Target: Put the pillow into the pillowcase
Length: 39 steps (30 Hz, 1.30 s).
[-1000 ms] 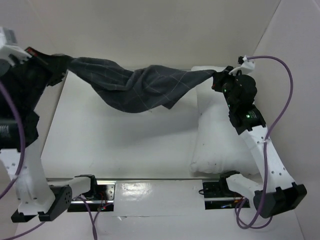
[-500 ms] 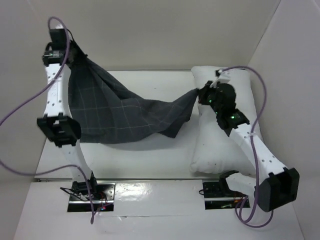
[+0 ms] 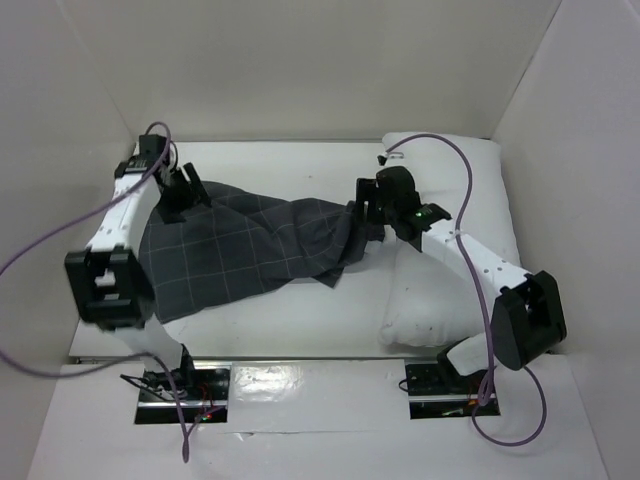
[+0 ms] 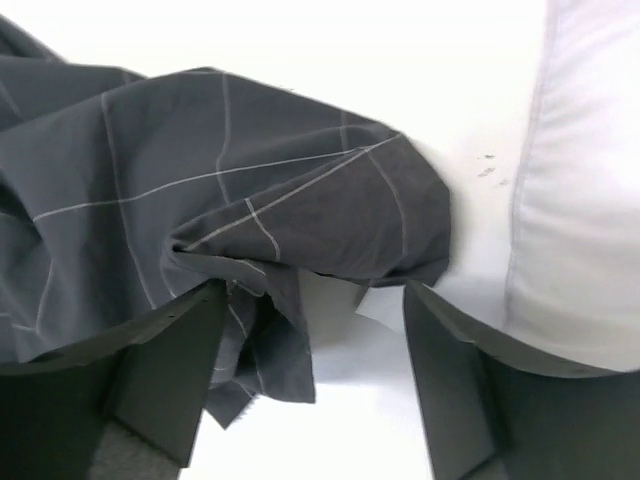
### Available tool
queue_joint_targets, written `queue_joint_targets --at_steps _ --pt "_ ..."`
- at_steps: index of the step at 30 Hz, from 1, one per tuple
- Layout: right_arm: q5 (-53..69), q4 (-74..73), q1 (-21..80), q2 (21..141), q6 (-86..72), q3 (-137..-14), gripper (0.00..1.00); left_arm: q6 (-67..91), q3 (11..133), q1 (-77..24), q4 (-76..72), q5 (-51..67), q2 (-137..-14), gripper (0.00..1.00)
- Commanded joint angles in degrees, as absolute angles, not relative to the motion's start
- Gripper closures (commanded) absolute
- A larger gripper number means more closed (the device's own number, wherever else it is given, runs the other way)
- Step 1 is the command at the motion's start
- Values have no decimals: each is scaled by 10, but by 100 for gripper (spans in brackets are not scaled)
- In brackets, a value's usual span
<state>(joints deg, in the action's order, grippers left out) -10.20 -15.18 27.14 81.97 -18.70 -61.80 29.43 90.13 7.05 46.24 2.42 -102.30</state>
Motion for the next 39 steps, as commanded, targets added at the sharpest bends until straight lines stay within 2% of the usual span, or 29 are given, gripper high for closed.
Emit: queue_joint_targets --at_steps 1,5,11,13,17,18,23,29,31,33,34,35,39 --pt "-154 -195 278 798 -201 -650 19 360 770 72 415 13 -875 16" --pt "-180 -213 295 746 -215 -648 17 389 611 77 411 -5 -766 16" --pt "-274 -250 389 726 -185 -642 17 453 479 70 444 -60 -670 16" --pt "-291 -264 423 746 -178 -642 17 460 502 55 468 -69 -676 22" --pt "-272 -276 503 785 -189 -630 17 486 488 55 468 -54 -696 21" --pt "-266 -269 512 791 -196 -625 17 486 480 63 468 -47 -701 18" --pt "-195 -242 533 845 -223 -595 16 495 410 69 408 -34 -736 19" --pt "-150 -243 533 918 -234 -618 26 490 395 80 347 7 -847 19" --pt "-143 -237 533 946 -234 -623 31 482 410 85 338 7 -871 27" --pt "-143 -237 533 973 -229 -628 32 482 430 85 338 7 -884 48" --pt "-143 -229 533 981 -229 -634 32 482 436 85 338 7 -884 82" --pt "-143 -229 533 989 -229 -634 32 476 443 90 338 13 -884 99" --pt "-153 -201 520 1033 -229 -634 32 470 510 91 375 8 -851 100"
